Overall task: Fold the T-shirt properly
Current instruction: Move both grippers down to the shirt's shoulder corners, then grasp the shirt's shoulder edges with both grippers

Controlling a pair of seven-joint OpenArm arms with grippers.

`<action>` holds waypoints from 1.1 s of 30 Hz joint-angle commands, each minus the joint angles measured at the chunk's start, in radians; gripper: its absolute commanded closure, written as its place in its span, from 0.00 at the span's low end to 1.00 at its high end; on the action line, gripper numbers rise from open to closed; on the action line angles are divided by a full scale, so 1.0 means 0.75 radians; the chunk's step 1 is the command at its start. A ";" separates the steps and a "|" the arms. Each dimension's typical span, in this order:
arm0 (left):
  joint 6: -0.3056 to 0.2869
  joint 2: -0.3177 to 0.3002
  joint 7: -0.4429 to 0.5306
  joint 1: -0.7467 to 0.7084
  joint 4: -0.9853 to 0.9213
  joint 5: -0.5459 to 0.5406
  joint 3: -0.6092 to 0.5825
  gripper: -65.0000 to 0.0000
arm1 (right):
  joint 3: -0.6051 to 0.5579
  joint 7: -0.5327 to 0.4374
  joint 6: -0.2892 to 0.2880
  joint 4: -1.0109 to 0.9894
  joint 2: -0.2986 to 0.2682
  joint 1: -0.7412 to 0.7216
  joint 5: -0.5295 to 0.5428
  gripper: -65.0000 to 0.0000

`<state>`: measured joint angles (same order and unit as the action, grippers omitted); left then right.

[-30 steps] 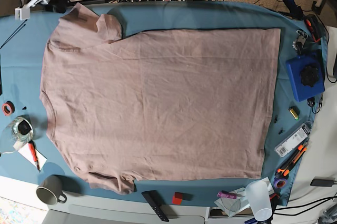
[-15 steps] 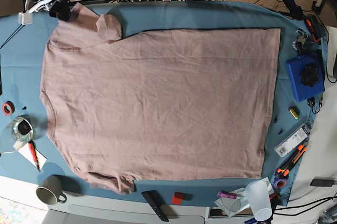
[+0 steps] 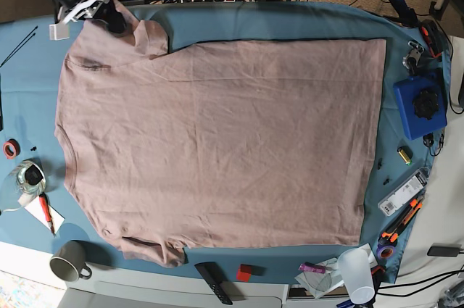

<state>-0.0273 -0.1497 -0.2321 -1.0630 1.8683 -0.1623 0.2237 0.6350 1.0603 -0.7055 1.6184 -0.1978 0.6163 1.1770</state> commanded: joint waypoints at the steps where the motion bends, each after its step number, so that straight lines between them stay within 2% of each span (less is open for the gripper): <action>1: 0.005 -0.004 0.019 -0.023 0.022 0.001 0.003 1.00 | 0.004 0.053 0.010 0.005 0.002 0.017 -0.065 0.55; 6: 0.005 -0.004 0.020 -0.022 0.120 0.001 0.003 1.00 | 0.004 0.057 0.010 0.005 0.001 0.017 -0.065 0.55; 9: 0.007 -0.004 0.019 -0.019 0.235 0.001 0.003 0.92 | 0.004 0.057 0.010 0.005 0.001 0.017 -0.065 0.55; 13: 0.067 -0.004 0.015 -0.006 0.370 0.000 0.003 0.92 | 0.004 0.057 0.010 0.005 0.001 0.017 -0.065 0.55; 18: 0.071 0.005 -0.068 0.095 0.386 -0.139 -0.002 0.92 | 0.004 0.057 0.010 0.005 0.001 0.017 -0.065 0.55; 23: 0.071 0.048 0.033 0.176 0.386 -0.143 -0.002 0.92 | 0.004 0.060 0.010 0.005 0.002 0.017 -0.066 0.55; 26: 0.079 0.051 0.005 0.230 0.386 -0.142 -0.002 0.92 | 0.004 0.063 0.010 0.005 0.001 0.017 -0.066 0.55; 29: 0.190 0.051 -0.125 0.289 0.386 -0.133 -0.002 0.91 | 0.004 0.063 0.010 0.005 0.001 0.017 -0.081 0.55; 31: 0.226 0.051 -0.190 0.323 0.386 -0.133 -0.002 0.81 | 0.004 0.063 0.010 0.005 0.002 0.017 -0.097 0.55; 33: 0.222 0.051 -0.205 0.348 0.386 -0.133 -0.001 0.62 | 0.004 0.063 0.010 0.005 0.001 0.017 -0.100 0.55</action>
<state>0.1410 -0.1081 -0.4053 -0.7952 2.1407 -0.2619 0.2234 0.6353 1.0622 -0.7120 1.6215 -0.1883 0.6155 1.1633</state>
